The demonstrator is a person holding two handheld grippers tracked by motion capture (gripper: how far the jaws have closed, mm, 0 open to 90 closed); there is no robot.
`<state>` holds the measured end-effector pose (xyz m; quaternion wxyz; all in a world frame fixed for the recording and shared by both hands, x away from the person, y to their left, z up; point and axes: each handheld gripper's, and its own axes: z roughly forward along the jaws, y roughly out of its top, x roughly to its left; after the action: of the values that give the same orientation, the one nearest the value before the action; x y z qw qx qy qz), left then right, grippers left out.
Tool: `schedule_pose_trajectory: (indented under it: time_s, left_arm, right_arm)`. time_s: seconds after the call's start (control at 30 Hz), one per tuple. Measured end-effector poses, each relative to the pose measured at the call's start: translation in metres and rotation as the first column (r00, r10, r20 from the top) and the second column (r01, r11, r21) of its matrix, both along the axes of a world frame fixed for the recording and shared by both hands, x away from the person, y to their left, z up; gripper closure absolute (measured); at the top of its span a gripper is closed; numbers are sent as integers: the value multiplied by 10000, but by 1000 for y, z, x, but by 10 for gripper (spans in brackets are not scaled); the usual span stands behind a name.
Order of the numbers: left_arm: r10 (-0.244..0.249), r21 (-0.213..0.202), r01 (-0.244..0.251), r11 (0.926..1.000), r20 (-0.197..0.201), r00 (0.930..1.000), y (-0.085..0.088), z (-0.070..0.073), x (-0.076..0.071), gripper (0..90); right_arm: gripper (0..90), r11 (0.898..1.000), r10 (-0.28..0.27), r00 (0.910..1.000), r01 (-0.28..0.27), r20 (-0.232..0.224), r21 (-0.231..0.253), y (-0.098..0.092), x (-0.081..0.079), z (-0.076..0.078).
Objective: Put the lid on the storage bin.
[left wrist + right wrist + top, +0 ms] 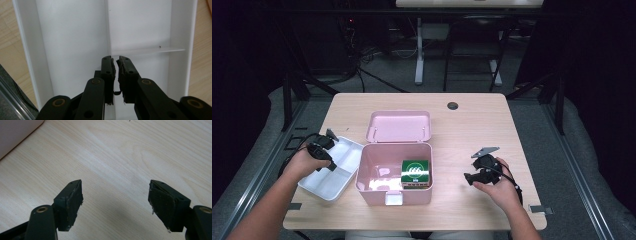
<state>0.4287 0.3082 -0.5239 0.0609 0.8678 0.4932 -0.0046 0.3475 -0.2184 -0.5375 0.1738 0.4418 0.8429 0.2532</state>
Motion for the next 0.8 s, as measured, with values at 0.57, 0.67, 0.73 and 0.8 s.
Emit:
schedule_pose_trajectory:
  time_s: [0.57, 0.67, 0.73, 0.8]
  left_arm:
    - [258, 162, -251, 9996, -402, 9989, -3, -17, 9, 867]
    - [284, 164, -277, 9995, -426, 9987, -3, -17, 10, 867]
    - [344, 183, -335, 9993, -498, 9982, -3, -19, 10, 867]
    - [327, 198, -317, 9993, -543, 9980, -3, -19, 11, 867]
  right_arm:
    - [269, 10000, 28, 9999, -29, -168, -62, 0, 1, -5]
    - [269, 10000, 44, 9999, -45, -153, -81, 0, 1, -5]
    - [269, 10000, 57, 9999, -58, -151, -74, 1, 1, -5]
    - [269, 10000, 52, 9999, -53, -152, -68, 1, 1, -5]
